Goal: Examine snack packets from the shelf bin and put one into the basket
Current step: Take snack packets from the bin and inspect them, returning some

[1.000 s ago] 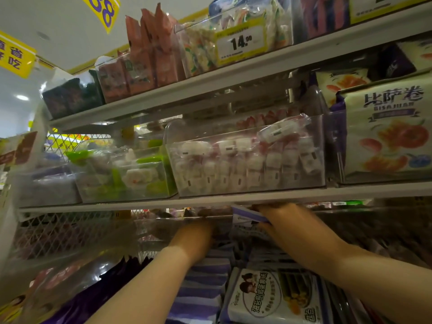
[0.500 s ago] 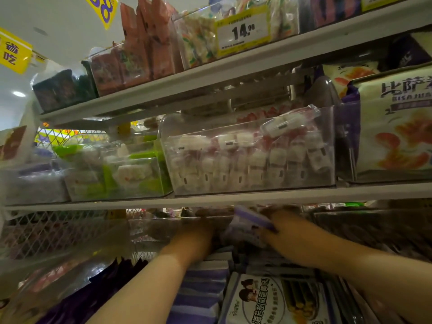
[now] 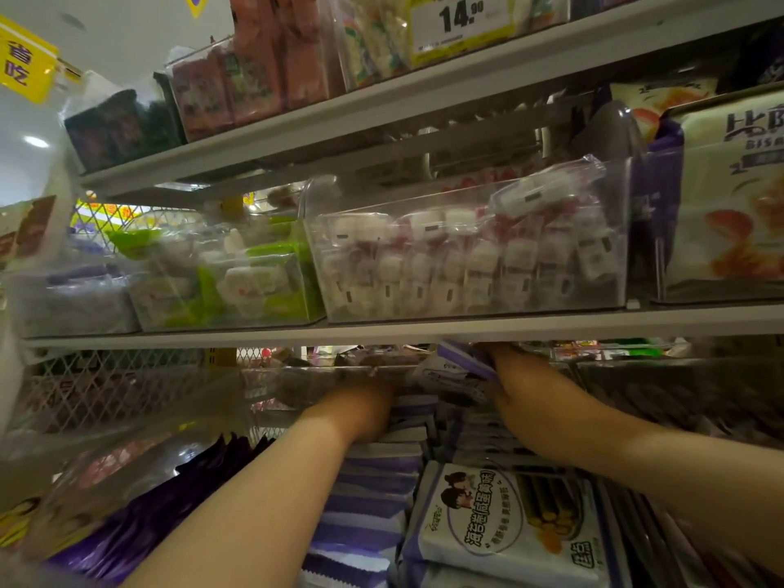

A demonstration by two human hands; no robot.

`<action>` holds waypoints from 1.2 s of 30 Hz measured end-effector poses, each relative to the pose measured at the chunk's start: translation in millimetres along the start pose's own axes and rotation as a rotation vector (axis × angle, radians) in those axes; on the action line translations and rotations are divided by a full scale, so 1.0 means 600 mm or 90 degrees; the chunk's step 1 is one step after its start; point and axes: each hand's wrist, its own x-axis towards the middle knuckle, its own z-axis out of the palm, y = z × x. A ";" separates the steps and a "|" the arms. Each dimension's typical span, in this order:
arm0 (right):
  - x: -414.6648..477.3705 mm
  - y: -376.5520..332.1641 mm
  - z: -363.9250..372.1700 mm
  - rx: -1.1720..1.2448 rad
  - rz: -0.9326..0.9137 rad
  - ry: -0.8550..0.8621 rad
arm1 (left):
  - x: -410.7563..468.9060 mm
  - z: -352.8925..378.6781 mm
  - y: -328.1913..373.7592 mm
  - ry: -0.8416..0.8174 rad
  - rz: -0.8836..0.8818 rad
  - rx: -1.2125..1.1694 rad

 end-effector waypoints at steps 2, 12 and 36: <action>0.008 -0.005 0.003 0.031 -0.016 -0.028 | -0.004 -0.003 0.004 -0.008 -0.014 0.001; 0.049 0.004 0.024 0.084 0.018 -0.207 | -0.030 -0.002 0.006 0.118 0.022 -0.023; 0.018 -0.040 -0.017 -0.021 -0.018 -0.248 | -0.318 -0.058 -0.026 0.603 -0.017 -0.001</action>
